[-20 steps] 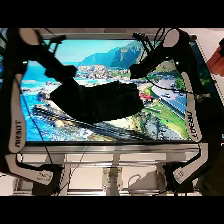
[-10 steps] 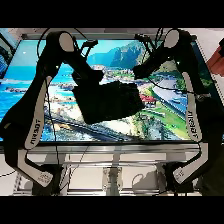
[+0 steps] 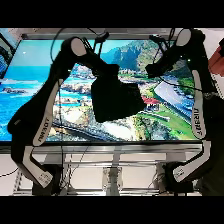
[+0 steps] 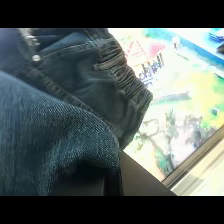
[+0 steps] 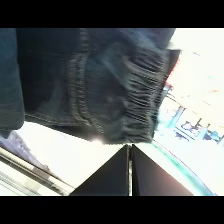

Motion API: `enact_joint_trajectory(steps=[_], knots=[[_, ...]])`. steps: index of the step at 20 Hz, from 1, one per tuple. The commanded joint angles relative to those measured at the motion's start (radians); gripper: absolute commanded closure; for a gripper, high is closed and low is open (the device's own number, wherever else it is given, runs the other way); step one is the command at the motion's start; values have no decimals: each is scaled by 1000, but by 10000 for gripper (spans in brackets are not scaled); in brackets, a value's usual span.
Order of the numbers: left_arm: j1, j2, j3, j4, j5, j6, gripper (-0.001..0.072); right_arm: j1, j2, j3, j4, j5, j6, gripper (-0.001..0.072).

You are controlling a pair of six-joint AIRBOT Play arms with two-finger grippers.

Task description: Fold the clothes and pants, and hang the long-sleeved shirts on hangers.

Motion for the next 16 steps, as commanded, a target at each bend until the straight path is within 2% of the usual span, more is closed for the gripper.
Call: enact_joint_trajectory(steps=[1, 3, 6, 7, 8, 9, 10, 14, 16], knots=[[-39, -83, 0, -89, 68, 11, 688, -79, 1, -4, -2, 17, 5, 696], [-64, -127, 0, -172, 126, 71, 687, -111, 1, -33, -2, 14, 5, 696], [-97, -178, 0, -254, 200, 107, 664, -133, 1, -96, -2, 10, 5, 696], [-104, -192, 0, -273, 217, 107, 578, -134, 0, -109, -2, 3, 3, 696], [-109, -204, 0, -299, 231, 107, 398, -134, 0, -119, -1, -10, 2, 696], [-114, -214, 0, -325, 246, 107, 251, -133, 0, -122, 2, -22, 1, 697], [-118, -224, 0, -364, 261, 121, 215, -134, 0, -122, 11, -35, 1, 696], [-118, -249, 0, -639, 271, 289, 215, -134, 0, -122, 24, -49, -7, 695], [-122, -257, 0, -772, 271, 342, 215, -134, 0, -122, 24, -49, -7, 695]])
